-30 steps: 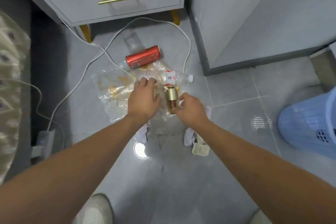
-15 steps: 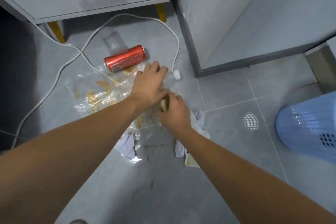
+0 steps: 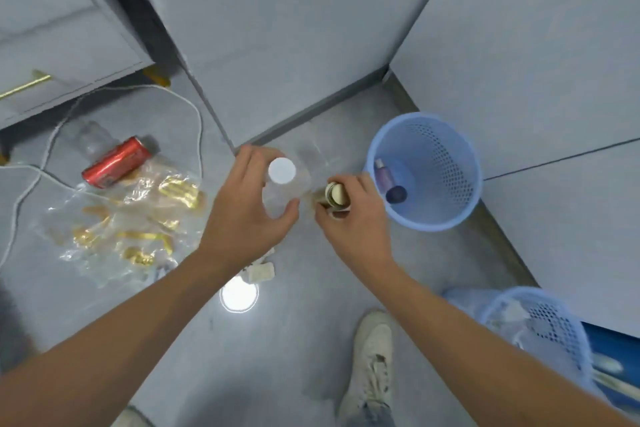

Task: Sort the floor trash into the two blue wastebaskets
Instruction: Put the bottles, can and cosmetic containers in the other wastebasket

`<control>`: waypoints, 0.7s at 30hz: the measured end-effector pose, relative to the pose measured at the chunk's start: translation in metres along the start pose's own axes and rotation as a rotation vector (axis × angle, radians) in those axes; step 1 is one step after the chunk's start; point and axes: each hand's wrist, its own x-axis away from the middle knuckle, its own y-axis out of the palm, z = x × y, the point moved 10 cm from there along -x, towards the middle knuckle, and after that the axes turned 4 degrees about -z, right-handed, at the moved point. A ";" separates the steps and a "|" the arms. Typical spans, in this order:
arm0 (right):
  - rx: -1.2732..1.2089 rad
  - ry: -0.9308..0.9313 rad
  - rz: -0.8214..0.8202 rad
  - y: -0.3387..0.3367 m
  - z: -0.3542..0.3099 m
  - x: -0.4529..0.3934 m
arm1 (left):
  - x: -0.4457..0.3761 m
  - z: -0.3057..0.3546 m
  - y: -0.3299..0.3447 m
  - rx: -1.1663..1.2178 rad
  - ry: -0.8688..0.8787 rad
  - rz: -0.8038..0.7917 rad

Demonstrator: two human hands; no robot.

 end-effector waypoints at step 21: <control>0.476 0.143 -0.342 -0.072 0.261 -0.091 | -0.148 0.036 0.300 -0.262 -0.049 -0.399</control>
